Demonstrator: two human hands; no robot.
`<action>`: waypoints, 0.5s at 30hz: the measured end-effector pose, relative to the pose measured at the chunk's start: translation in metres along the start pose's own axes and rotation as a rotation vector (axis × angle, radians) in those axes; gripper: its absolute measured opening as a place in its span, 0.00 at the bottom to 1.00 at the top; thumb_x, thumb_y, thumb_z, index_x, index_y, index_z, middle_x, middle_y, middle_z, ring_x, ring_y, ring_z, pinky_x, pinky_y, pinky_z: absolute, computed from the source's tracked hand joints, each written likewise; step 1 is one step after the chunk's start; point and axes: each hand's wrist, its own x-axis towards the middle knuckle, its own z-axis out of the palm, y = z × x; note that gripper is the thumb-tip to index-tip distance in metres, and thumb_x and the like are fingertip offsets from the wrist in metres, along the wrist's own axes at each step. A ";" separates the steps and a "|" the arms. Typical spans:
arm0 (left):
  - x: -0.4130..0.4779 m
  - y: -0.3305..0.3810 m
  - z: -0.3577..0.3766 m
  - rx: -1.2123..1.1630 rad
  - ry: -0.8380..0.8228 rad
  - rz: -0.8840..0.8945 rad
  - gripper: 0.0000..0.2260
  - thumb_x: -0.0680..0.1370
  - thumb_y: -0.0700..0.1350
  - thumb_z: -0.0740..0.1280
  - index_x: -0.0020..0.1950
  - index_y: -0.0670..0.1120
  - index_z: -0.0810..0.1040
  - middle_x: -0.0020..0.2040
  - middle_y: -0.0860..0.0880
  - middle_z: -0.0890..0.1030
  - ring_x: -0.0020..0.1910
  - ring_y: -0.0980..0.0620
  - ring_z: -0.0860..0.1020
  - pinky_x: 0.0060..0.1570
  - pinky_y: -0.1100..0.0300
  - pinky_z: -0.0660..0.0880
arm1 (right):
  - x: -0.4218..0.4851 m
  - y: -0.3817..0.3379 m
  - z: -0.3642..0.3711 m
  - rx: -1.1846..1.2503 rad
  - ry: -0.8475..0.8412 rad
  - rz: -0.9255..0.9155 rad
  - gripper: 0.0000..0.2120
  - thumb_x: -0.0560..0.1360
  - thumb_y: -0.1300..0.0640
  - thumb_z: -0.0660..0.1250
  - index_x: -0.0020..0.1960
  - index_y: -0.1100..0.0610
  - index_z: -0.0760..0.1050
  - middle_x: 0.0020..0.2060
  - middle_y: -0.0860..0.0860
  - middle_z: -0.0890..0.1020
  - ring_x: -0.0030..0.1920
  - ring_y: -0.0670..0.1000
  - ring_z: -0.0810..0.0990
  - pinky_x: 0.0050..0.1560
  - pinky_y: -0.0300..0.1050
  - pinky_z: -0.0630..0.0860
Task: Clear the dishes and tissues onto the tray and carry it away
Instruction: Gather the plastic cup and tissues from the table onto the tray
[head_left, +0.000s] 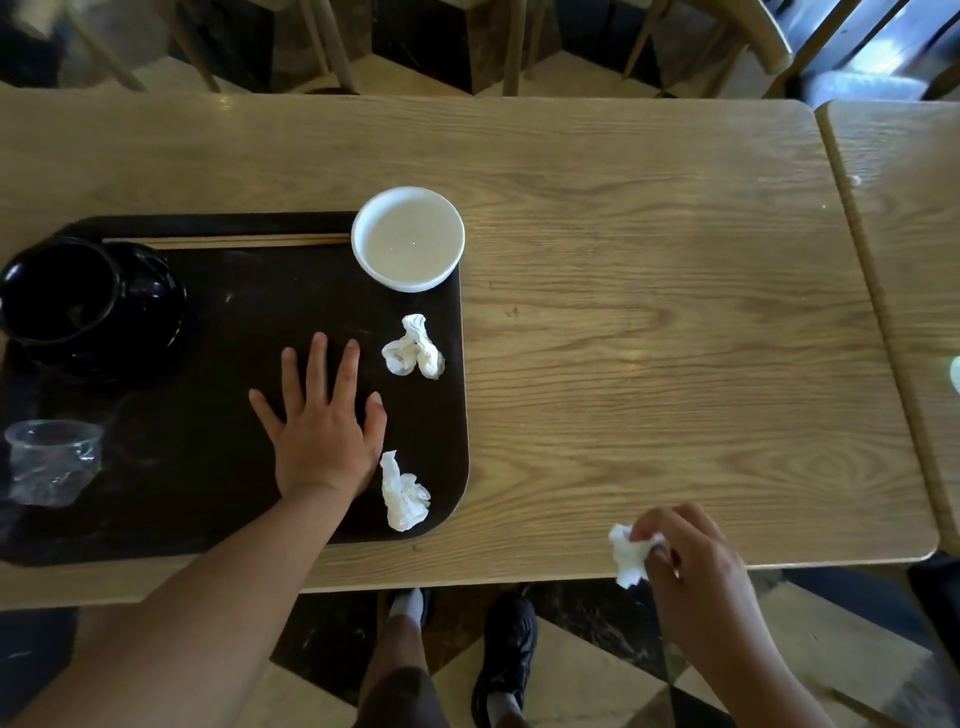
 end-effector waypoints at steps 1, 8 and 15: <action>0.000 0.000 0.000 -0.002 -0.004 -0.002 0.28 0.80 0.57 0.54 0.79 0.55 0.54 0.82 0.47 0.53 0.80 0.40 0.48 0.72 0.28 0.48 | 0.007 -0.009 0.004 0.014 0.010 -0.021 0.15 0.71 0.72 0.67 0.42 0.51 0.78 0.44 0.46 0.78 0.40 0.43 0.78 0.37 0.40 0.78; 0.000 -0.001 -0.003 -0.012 -0.063 0.005 0.28 0.81 0.59 0.49 0.80 0.56 0.49 0.82 0.47 0.49 0.80 0.40 0.45 0.73 0.29 0.46 | 0.049 -0.103 0.043 0.135 0.071 -0.120 0.12 0.73 0.71 0.65 0.45 0.55 0.79 0.46 0.48 0.78 0.41 0.42 0.77 0.38 0.35 0.77; 0.000 -0.005 -0.014 -0.045 -0.125 0.067 0.28 0.81 0.58 0.48 0.81 0.55 0.49 0.82 0.46 0.50 0.80 0.38 0.46 0.71 0.27 0.47 | 0.076 -0.179 0.075 0.050 0.089 -0.142 0.14 0.75 0.67 0.62 0.54 0.52 0.78 0.47 0.47 0.76 0.38 0.45 0.75 0.36 0.39 0.77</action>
